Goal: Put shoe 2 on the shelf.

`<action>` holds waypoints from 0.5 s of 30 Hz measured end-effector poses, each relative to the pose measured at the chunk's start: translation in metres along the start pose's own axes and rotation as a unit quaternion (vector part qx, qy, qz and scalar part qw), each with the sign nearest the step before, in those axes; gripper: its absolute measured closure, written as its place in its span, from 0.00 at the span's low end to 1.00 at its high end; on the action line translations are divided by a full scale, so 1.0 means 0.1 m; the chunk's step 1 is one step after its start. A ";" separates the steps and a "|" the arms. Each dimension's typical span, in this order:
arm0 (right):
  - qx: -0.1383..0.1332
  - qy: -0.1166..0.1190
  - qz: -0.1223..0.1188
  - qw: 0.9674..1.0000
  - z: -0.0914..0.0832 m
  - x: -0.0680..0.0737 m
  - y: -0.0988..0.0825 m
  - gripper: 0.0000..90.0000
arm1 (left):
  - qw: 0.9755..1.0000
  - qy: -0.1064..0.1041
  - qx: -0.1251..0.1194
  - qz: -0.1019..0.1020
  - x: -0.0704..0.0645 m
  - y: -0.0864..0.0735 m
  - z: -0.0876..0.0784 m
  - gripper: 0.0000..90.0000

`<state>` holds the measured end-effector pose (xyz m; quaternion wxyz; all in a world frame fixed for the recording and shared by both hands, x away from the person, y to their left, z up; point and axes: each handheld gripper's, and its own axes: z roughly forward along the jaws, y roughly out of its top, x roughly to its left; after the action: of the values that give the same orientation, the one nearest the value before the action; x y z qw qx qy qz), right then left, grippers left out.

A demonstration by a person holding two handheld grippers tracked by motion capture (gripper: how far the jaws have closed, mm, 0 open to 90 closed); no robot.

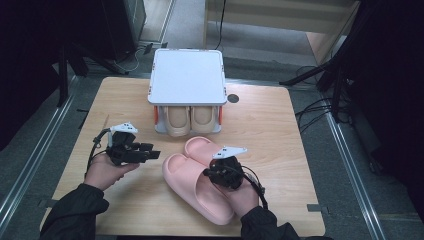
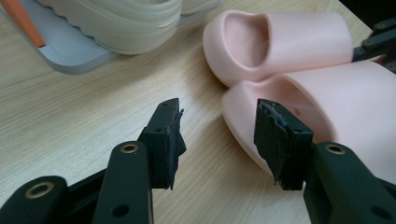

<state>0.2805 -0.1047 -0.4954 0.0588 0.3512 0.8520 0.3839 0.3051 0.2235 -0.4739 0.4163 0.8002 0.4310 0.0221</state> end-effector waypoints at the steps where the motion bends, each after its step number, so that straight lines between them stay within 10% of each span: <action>1: 0.002 0.004 -0.006 1.000 -0.01 0.01 0.01 0.86 | 1.000 -0.001 0.000 -0.002 0.01 0.00 0.00 0.56; 15: 0.027 0.120 -0.109 0.986 -0.06 0.02 0.27 0.85 | 1.000 0.005 0.006 -0.019 0.08 -0.05 -0.09 0.47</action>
<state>0.2915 -0.0944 -0.4717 -0.0119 0.2090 0.8961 0.3915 0.3027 0.2366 -0.4738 0.4098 0.7941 0.4485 0.0156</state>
